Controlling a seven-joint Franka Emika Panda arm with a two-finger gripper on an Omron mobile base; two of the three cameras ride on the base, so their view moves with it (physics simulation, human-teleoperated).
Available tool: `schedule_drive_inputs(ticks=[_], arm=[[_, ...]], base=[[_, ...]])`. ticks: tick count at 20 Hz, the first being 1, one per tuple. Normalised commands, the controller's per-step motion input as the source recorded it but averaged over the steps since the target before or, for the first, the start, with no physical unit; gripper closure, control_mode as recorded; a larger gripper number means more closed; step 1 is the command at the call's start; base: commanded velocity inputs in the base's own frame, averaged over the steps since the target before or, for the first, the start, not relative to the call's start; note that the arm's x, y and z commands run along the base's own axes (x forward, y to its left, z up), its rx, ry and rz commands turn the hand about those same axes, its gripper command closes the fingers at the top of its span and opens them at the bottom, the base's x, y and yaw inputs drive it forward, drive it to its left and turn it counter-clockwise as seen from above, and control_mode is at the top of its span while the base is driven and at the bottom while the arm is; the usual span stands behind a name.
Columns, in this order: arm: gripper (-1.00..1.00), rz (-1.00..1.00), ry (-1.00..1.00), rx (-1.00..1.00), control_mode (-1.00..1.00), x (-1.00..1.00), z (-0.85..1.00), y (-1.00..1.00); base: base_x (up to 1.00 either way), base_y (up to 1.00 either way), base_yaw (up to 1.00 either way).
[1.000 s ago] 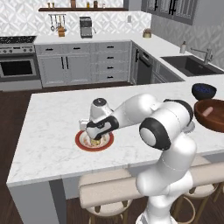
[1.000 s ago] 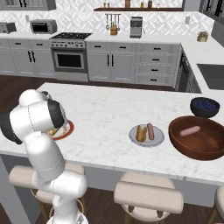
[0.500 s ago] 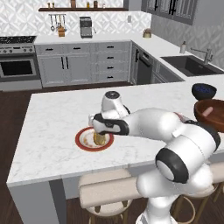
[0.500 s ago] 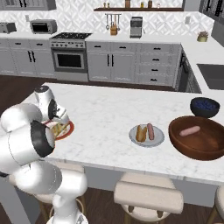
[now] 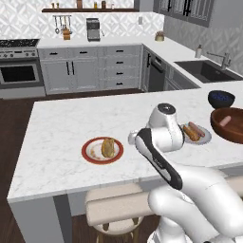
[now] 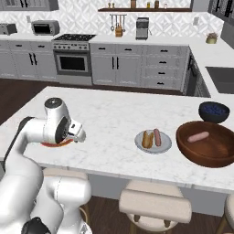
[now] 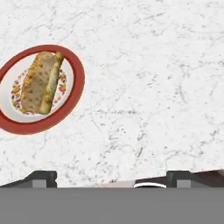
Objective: Place one bun and one sausage from the bowl on each plate.
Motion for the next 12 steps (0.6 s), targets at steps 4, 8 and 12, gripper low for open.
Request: schedule_drive_inputs(ticks=[4, 8, 12], arm=[[-1.00, 0.00, 0.01, -0.05, 1.00, -0.50, 0.14, -0.50], [-1.00, 0.00, 0.00, 0.00, 1.00, 0.00, 0.00, 0.00], [-1.00, 0.00, 0.00, 0.00, 1.00, 0.00, 0.00, 0.00]], base=[[-0.50, -0.50, 0.00], [-1.00, -1.00, 0.02], [-0.47, -1.00, -0.07]])
